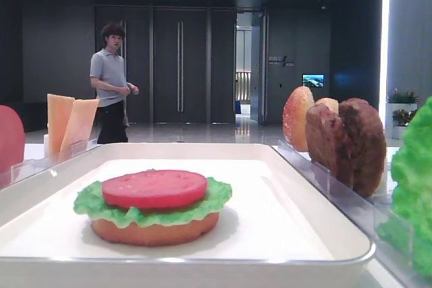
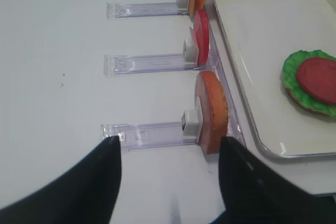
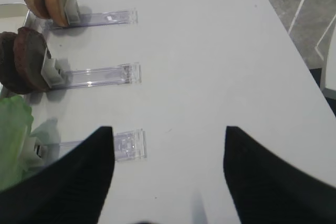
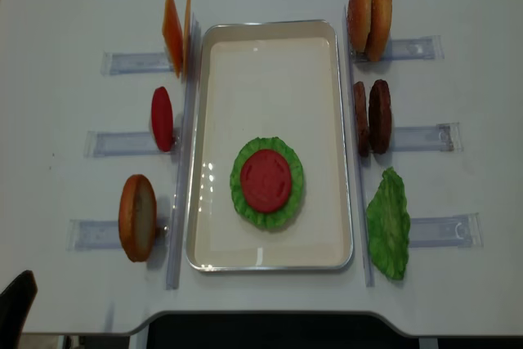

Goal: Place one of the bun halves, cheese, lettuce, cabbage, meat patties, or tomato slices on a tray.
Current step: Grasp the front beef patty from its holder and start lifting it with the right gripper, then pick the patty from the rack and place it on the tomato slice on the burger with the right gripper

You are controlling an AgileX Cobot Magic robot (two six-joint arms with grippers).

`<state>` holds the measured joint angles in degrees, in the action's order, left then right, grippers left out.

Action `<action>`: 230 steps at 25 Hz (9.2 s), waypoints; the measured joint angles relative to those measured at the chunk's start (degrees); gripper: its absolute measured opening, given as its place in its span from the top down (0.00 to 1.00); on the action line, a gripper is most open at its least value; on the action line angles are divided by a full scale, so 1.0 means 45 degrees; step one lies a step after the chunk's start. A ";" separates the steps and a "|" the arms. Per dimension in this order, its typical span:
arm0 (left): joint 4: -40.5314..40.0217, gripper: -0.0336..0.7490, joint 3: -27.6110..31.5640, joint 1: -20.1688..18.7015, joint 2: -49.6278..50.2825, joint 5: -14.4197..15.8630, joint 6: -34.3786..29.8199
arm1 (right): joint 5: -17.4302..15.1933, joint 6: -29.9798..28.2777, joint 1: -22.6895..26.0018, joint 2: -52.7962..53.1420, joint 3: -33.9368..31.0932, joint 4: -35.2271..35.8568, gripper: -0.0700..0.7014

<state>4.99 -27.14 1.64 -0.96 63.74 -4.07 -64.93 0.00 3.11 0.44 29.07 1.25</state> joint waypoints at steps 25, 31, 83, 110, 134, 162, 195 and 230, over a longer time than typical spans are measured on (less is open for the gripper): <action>-0.0011 0.38 0.0000 0.0000 0.0000 0.0000 0.0000 | -0.0050 -0.0330 0.0000 -0.8586 0.3582 0.0974 0.35; -0.0011 0.38 0.0000 0.0000 0.0000 0.0000 0.0000 | -0.0204 -0.1039 0.0000 -1.1797 0.5732 0.1018 0.35; -0.0011 0.38 0.0000 0.0000 0.0000 0.0000 0.0000 | -0.0355 0.4107 -0.4634 -1.7668 0.9378 -0.0712 0.42; -0.0011 0.38 0.0000 0.0000 0.0000 0.0000 0.0000 | -0.0026 0.6417 -0.7639 -2.1324 1.1452 -0.0697 0.42; -0.0011 0.38 0.0000 0.0000 0.0000 0.0000 0.0000 | 0.0801 0.6383 -0.7928 -2.2967 1.1452 -0.0277 0.42; -0.0011 0.38 0.0000 0.0000 0.0000 0.0000 0.0000 | 0.1131 0.6321 -0.7928 -2.3727 1.1452 -0.0690 0.42; -0.0011 0.38 0.0000 0.0000 0.0000 0.0000 0.0000 | 0.0634 0.6321 -0.7928 -2.4071 1.1491 -0.1693 0.74; -0.0011 0.38 0.0000 0.0000 0.0000 0.0000 0.0000 | 0.2368 0.3461 -0.9111 -2.1750 1.0974 0.3971 0.74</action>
<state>4.94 -27.14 1.64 -0.96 63.74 -4.07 -54.27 15.57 -37.89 -97.44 78.46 19.12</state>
